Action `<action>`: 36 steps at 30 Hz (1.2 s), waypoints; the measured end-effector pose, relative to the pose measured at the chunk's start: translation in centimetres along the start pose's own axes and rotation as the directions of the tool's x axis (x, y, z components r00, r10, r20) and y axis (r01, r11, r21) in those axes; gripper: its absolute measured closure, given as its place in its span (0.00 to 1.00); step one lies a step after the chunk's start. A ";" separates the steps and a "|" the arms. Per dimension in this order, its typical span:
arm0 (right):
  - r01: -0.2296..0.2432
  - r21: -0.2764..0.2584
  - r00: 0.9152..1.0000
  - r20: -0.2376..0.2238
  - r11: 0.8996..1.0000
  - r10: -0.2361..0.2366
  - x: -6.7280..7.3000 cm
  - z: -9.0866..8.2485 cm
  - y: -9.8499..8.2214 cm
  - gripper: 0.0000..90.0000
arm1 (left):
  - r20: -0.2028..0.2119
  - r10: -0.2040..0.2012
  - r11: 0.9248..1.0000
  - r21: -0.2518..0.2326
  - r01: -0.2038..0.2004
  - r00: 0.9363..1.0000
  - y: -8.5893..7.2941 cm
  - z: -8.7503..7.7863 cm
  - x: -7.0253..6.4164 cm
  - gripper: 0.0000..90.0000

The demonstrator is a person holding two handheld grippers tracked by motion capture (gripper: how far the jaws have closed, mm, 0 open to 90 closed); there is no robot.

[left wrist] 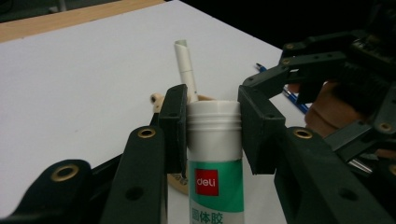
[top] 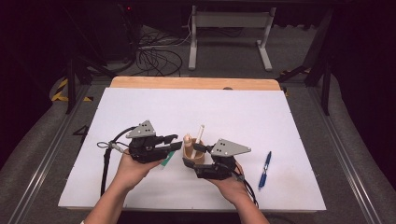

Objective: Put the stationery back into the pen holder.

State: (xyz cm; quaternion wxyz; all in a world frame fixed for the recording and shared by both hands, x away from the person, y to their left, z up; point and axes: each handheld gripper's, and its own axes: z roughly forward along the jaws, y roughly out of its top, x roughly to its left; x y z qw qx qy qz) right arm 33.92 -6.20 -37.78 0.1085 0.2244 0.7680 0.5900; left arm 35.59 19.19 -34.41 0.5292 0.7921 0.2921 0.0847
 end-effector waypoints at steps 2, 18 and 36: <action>-0.005 0.006 1.000 -0.007 1.000 0.005 0.1 0.2 -0.1 0.47 | 0.010 -0.002 1.000 -0.011 0.002 1.000 0.0 0.1 -0.2 0.72; -0.068 0.010 0.992 -0.105 0.998 0.069 0.8 1.5 -0.8 0.55 | 0.058 0.031 0.992 -0.121 -0.023 0.998 -0.2 0.8 -1.8 0.72; -0.179 -0.034 0.971 -0.169 0.983 0.171 -0.2 1.4 -1.5 0.73 | 0.101 0.029 0.984 -0.177 -0.011 0.994 -0.2 0.7 -2.2 0.71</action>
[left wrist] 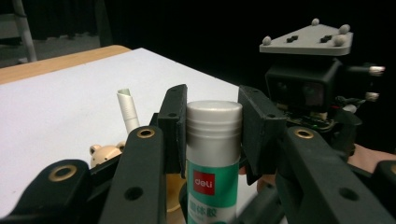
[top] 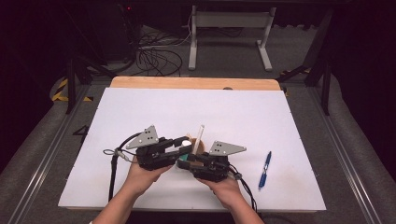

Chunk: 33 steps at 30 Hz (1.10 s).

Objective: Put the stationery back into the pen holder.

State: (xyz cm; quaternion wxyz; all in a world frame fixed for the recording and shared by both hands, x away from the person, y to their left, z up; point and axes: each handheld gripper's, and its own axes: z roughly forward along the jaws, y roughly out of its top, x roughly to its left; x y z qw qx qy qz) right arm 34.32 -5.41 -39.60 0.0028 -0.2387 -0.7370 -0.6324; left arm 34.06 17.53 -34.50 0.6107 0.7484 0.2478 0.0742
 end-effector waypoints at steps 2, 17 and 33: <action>0.018 0.007 1.000 0.026 1.000 -0.018 0.1 0.0 0.0 0.74 | 0.001 -0.002 1.000 0.008 0.002 1.000 0.0 0.0 0.0 0.71; 0.080 -0.050 0.979 0.193 0.996 -0.069 -0.5 -2.1 0.8 0.74 | -0.087 0.058 0.997 0.054 -0.054 0.994 0.1 -1.6 0.4 0.51; 0.148 -0.024 0.950 0.283 0.989 -0.136 -1.0 -2.7 0.8 0.74 | -0.207 0.118 0.992 0.076 -0.105 0.971 -2.2 -4.3 2.0 0.41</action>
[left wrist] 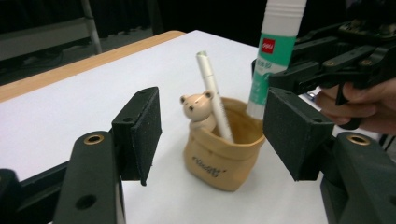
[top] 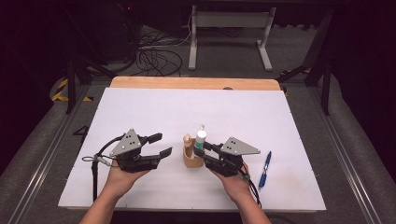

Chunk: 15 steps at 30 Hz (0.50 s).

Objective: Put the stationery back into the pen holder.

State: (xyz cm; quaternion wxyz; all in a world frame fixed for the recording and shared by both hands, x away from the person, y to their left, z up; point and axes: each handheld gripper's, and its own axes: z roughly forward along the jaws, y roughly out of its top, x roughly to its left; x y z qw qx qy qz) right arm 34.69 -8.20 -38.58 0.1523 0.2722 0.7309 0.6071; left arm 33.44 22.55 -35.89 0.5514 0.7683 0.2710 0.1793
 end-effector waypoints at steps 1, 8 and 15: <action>0.009 0.004 1.000 0.007 1.000 -0.009 0.0 0.0 0.0 0.74 | 0.002 -0.004 1.000 -0.001 0.004 1.000 -0.1 0.0 0.2 0.41; 0.059 0.019 0.997 0.043 0.998 -0.060 -0.4 0.2 -0.3 0.74 | -0.005 -0.029 1.000 -0.004 0.029 1.000 -0.6 -0.1 0.9 0.40; 0.105 0.034 0.992 0.070 0.994 -0.107 -0.6 0.9 -1.0 0.74 | 0.004 -0.034 0.999 -0.005 0.034 0.999 -0.6 0.0 0.9 0.38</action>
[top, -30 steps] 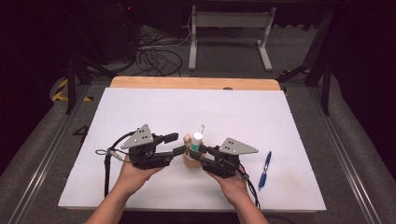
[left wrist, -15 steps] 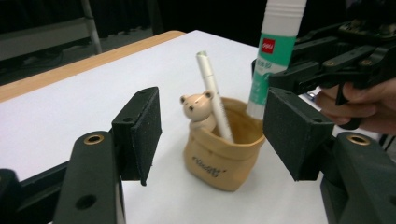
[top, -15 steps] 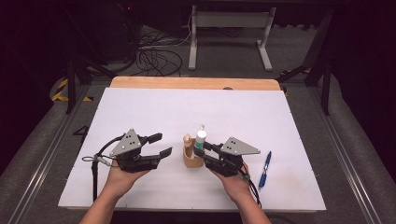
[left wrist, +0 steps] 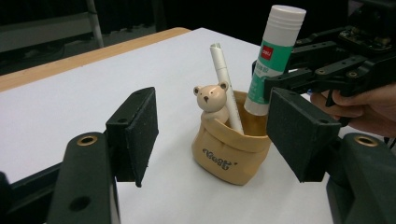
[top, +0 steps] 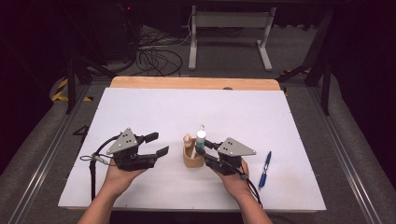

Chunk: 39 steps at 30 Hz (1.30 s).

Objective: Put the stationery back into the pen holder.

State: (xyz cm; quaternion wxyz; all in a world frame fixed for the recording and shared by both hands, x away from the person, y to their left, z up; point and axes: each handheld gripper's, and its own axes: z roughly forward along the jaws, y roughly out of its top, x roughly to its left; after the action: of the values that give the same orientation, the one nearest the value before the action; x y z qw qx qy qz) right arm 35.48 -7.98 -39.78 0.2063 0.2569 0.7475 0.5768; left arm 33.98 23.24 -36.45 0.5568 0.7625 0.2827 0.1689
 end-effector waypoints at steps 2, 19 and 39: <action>0.033 0.004 0.999 0.008 0.999 -0.033 0.1 0.1 -0.1 0.74 | -0.005 0.005 1.000 0.007 -0.004 1.000 0.0 0.0 0.1 0.38; 0.149 0.047 0.987 0.058 0.988 -0.152 0.4 1.4 -0.9 0.73 | -0.004 -0.022 1.000 0.017 0.022 1.000 -0.1 0.2 0.2 0.39; 0.151 0.059 0.986 0.065 0.987 -0.155 0.3 1.6 -1.0 0.71 | 0.005 -0.028 0.999 0.024 0.027 1.000 -0.1 0.2 0.2 0.40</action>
State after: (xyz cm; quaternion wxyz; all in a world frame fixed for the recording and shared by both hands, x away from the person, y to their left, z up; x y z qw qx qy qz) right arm 36.08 -6.78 -41.14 0.2687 0.2240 0.7727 0.5297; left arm 34.23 23.20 -36.66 0.5508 0.7655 0.2937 0.1560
